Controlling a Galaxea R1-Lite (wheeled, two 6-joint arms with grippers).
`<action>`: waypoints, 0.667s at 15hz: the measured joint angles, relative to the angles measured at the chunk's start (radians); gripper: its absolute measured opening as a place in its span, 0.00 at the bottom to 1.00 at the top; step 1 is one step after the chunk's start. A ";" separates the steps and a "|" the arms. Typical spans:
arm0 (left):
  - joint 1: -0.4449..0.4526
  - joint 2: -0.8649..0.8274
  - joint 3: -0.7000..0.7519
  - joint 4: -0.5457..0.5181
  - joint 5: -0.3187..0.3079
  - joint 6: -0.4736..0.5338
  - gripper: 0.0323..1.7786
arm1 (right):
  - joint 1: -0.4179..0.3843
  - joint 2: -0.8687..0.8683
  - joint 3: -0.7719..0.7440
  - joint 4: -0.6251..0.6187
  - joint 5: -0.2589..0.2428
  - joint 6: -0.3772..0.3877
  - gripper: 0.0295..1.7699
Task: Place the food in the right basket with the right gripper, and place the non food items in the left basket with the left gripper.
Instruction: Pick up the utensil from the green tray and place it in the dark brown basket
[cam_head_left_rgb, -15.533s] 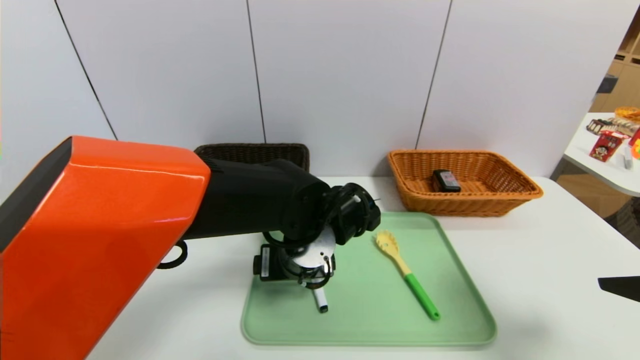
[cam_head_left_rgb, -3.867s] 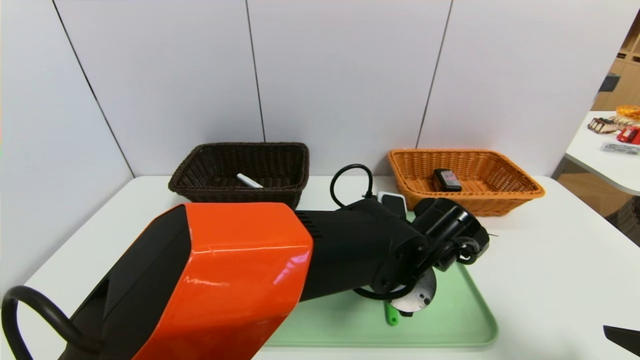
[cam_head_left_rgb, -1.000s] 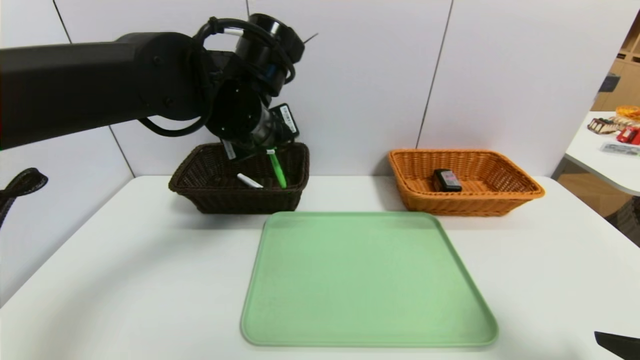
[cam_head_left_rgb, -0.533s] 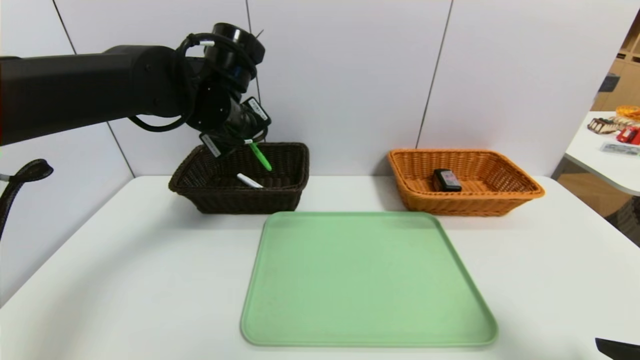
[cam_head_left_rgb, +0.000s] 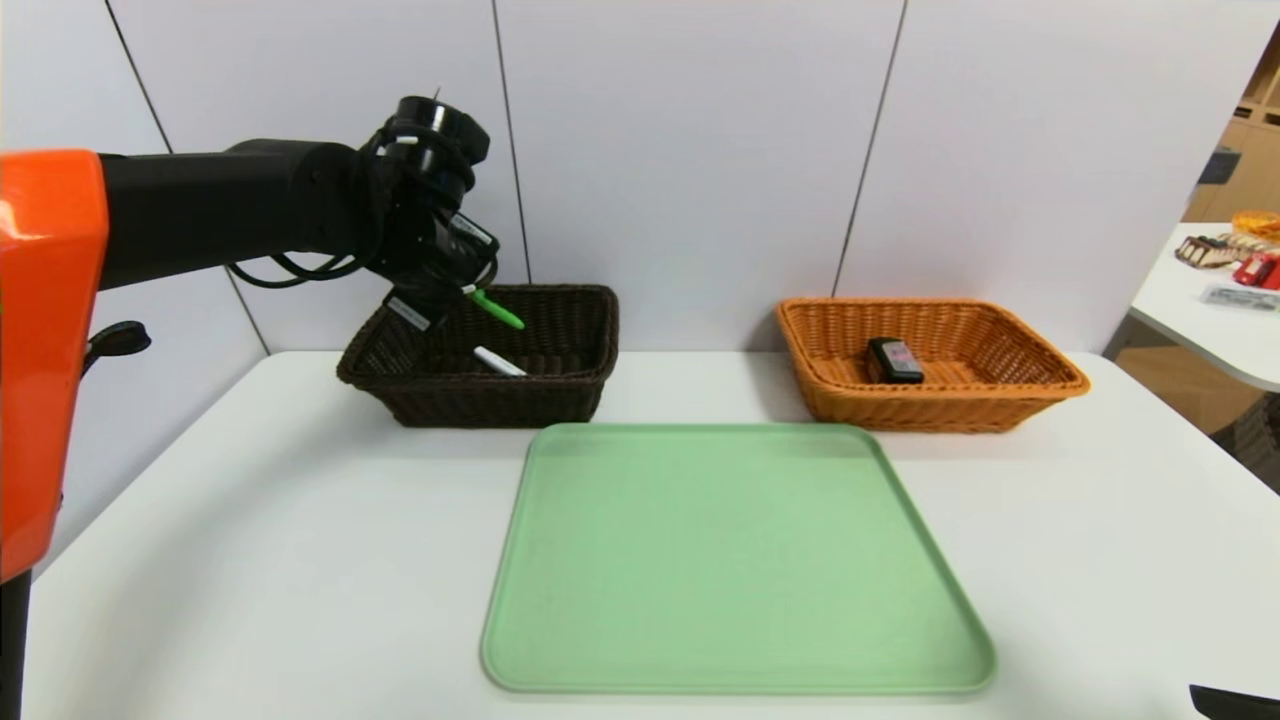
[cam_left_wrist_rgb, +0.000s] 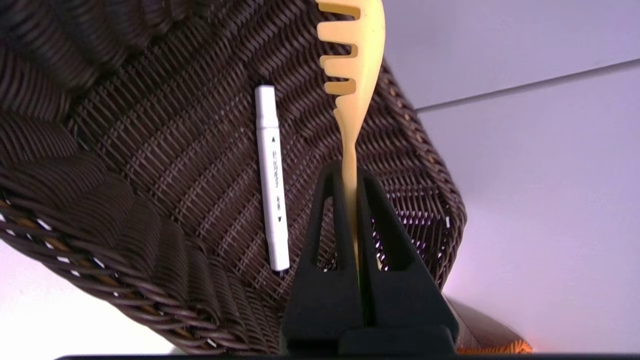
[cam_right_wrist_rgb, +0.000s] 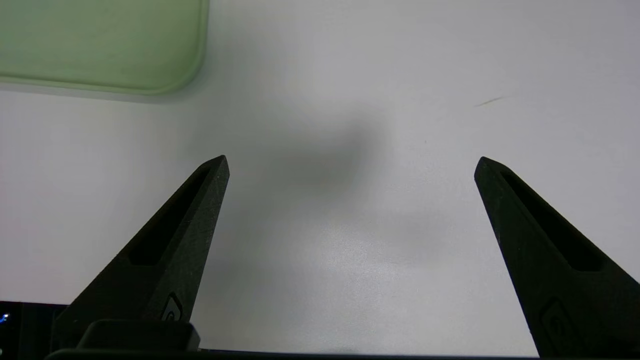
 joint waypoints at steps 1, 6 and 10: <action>0.005 0.003 0.000 0.012 -0.020 -0.002 0.03 | -0.001 0.000 0.001 0.001 -0.001 0.000 0.96; 0.033 0.021 0.000 0.011 -0.041 -0.023 0.03 | 0.000 0.002 0.001 0.001 -0.003 0.000 0.96; 0.051 0.045 0.000 0.004 -0.041 -0.026 0.19 | 0.000 0.013 0.000 -0.004 -0.004 0.000 0.96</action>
